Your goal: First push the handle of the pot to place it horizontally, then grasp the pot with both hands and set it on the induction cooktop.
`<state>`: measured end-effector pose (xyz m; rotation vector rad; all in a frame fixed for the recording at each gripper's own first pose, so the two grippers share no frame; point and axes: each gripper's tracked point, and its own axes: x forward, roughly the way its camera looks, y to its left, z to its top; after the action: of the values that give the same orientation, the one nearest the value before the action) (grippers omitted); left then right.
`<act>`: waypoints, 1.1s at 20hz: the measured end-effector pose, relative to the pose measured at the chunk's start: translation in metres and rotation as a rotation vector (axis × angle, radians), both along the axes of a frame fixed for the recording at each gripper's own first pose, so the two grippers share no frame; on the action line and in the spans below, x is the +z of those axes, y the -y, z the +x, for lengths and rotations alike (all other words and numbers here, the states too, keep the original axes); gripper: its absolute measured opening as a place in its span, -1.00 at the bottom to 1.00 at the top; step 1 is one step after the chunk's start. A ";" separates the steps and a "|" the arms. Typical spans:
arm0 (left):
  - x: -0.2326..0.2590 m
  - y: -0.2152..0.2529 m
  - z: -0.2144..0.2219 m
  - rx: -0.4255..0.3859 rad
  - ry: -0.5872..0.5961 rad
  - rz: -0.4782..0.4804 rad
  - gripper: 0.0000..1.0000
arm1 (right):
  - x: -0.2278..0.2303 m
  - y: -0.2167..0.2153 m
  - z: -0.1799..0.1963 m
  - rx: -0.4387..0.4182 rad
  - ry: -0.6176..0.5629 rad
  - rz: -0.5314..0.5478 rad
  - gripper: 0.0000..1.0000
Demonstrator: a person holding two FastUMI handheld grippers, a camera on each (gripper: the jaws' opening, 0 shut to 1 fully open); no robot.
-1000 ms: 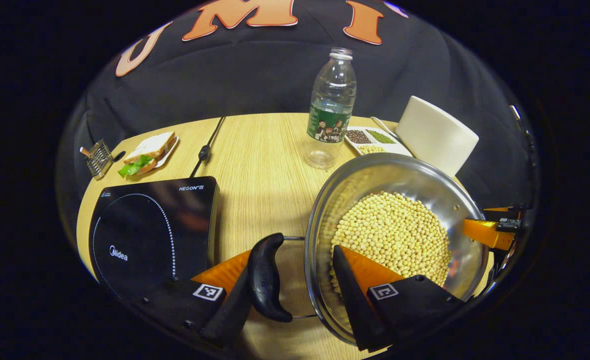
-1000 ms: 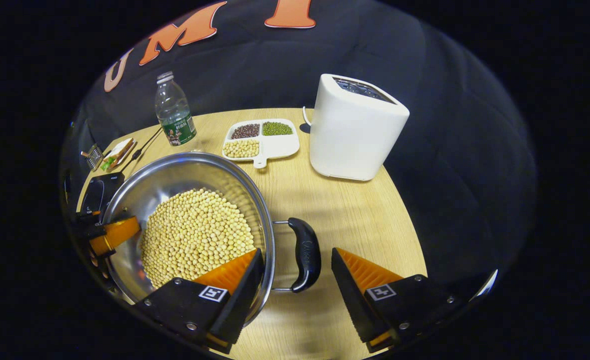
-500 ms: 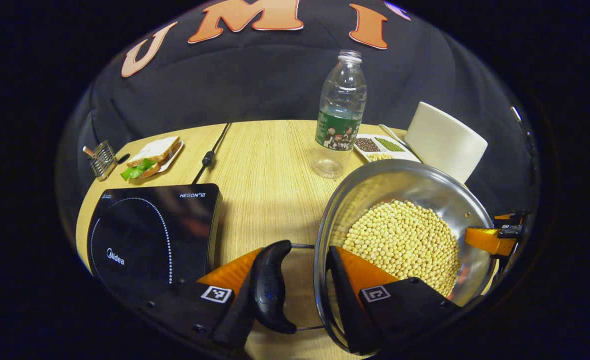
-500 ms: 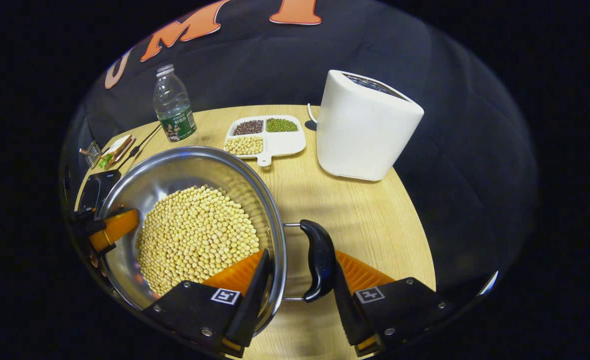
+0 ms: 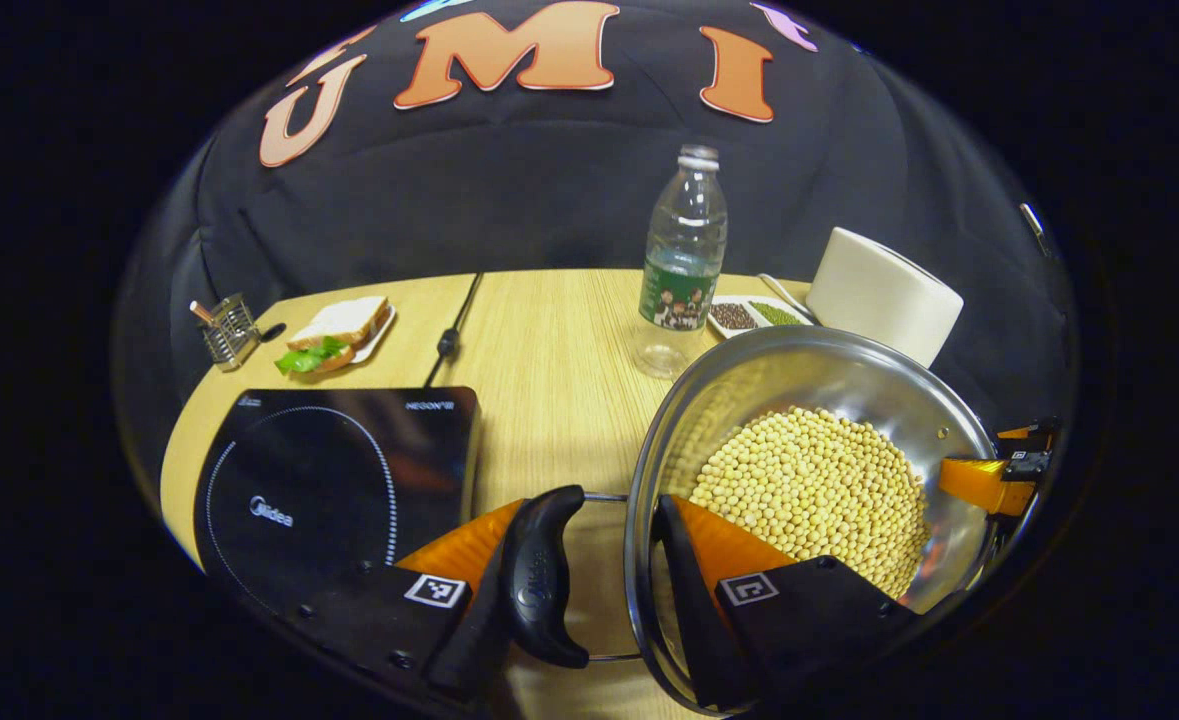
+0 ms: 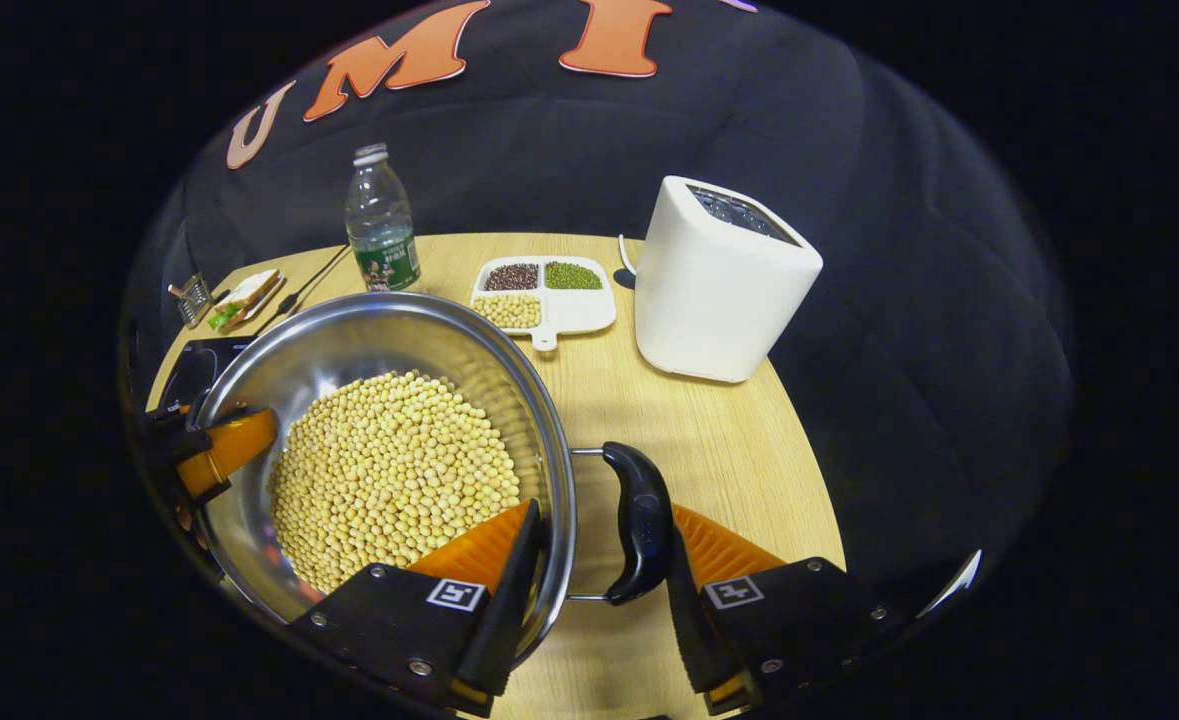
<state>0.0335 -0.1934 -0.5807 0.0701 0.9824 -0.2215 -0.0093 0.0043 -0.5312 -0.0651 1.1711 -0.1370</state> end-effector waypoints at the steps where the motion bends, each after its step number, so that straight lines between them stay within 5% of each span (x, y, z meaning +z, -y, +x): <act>1: 0.007 -0.003 0.001 0.000 0.011 0.000 0.51 | 0.010 0.004 -0.001 0.002 0.009 0.001 0.30; 11: 0.067 -0.064 -0.003 0.021 0.060 0.025 0.55 | 0.056 -0.042 0.000 0.051 0.073 0.041 0.30; 22: 0.125 -0.176 -0.007 0.153 0.126 0.110 0.54 | 0.084 -0.156 0.020 0.172 0.114 0.127 0.30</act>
<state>0.0262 -0.0178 -0.4558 0.1080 0.8697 -0.0216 0.0107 0.1600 -0.4474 -0.0454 1.0533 0.0844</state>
